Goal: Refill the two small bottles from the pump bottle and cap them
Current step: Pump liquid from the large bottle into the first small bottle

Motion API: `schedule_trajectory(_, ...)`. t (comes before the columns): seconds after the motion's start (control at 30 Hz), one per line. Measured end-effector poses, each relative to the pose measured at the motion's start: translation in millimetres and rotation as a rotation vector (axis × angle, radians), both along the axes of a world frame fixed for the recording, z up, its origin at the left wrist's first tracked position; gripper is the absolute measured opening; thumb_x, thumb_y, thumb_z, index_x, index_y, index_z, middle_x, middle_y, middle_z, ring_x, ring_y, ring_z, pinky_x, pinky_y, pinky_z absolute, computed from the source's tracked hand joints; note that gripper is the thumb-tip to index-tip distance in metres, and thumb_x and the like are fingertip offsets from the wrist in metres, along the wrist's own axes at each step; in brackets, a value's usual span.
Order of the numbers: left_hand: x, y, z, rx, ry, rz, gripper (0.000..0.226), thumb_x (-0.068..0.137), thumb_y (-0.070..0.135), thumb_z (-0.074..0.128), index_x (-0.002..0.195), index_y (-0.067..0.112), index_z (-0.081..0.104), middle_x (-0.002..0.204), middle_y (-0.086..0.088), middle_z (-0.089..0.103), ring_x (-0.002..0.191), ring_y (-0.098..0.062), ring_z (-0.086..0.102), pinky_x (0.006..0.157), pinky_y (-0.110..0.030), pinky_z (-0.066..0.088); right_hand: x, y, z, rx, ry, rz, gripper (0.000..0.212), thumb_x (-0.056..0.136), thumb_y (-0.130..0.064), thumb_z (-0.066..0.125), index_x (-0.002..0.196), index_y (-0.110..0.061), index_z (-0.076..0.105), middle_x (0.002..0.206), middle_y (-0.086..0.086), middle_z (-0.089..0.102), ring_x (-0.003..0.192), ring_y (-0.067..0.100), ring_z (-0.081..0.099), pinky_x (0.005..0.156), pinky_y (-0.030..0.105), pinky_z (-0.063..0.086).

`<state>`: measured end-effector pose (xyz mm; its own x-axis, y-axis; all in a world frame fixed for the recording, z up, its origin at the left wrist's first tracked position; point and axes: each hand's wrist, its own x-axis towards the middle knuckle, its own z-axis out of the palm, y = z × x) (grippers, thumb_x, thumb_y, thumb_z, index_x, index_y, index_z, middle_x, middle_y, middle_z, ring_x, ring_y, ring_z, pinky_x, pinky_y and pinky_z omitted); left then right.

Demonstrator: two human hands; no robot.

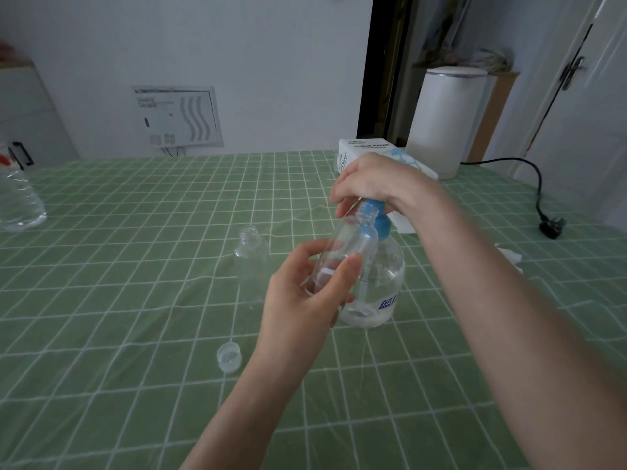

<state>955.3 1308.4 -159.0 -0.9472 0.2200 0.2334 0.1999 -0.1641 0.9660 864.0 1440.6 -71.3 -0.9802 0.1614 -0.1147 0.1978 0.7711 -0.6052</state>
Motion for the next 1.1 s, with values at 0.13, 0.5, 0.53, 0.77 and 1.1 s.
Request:
schedule_trajectory(0.13, 0.6, 0.2, -0.6, -0.008, -0.006, 0.0, 0.029, 0.064, 0.045, 0.065, 0.087, 0.028, 0.065, 0.068, 0.012, 0.069, 0.054, -0.005, 0.063, 0.042, -0.013, 0.041, 0.1, 0.6, -3.4, -0.005, -0.008, 0.002, 0.031, 0.087, -0.019, 0.066, 0.116, -0.009, 0.066, 0.111, 0.008, 0.072, 0.107, 0.025, 0.067, 0.081, 0.034, 0.052)
schedule_trajectory(0.5, 0.4, -1.0, -2.4, -0.022, -0.017, -0.006, 0.028, 0.065, 0.045, 0.065, 0.088, 0.029, 0.066, 0.071, 0.012, 0.07, 0.056, -0.005, 0.063, 0.043, -0.012, 0.041, 2.8, 0.7, -9.1, -0.028, 0.034, 0.014, 0.029, 0.09, -0.019, 0.064, 0.117, -0.008, 0.067, 0.11, 0.013, 0.072, 0.105, 0.028, 0.067, 0.092, 0.038, 0.05)
schedule_trajectory(0.53, 0.7, -0.9, -1.7, -0.022, -0.013, -0.006, 0.029, 0.065, 0.046, 0.065, 0.088, 0.029, 0.066, 0.071, 0.012, 0.07, 0.056, -0.005, 0.064, 0.043, -0.012, 0.041, 3.7, 1.5, -7.7, -0.039, 0.058, 0.019, 0.026, 0.091, -0.019, 0.063, 0.114, -0.009, 0.067, 0.105, 0.013, 0.073, 0.1, 0.027, 0.068, 0.09, 0.038, 0.051)
schedule_trajectory(0.77, 1.0, -0.6, 0.7, 0.004, -0.01, -0.012, 0.027, 0.064, 0.047, 0.065, 0.086, 0.032, 0.065, 0.071, 0.011, 0.07, 0.055, -0.004, 0.064, 0.043, -0.012, 0.041, 3.4, 1.6, -0.3, -0.054, 0.057, 0.03, 0.024, 0.089, -0.018, 0.063, 0.11, -0.007, 0.067, 0.101, 0.011, 0.075, 0.095, 0.028, 0.069, 0.085, 0.037, 0.054)
schedule_trajectory(1.1, 0.5, -0.8, -2.0, -0.008, -0.029, 0.001, 0.031, 0.063, 0.047, 0.066, 0.087, 0.027, 0.066, 0.071, 0.009, 0.069, 0.056, -0.006, 0.064, 0.041, -0.013, 0.04, 5.2, -0.6, -7.8, -0.077, -0.028, 0.008, 0.03, 0.087, -0.017, 0.066, 0.115, -0.007, 0.068, 0.115, 0.014, 0.069, 0.109, 0.03, 0.066, 0.092, 0.04, 0.053)
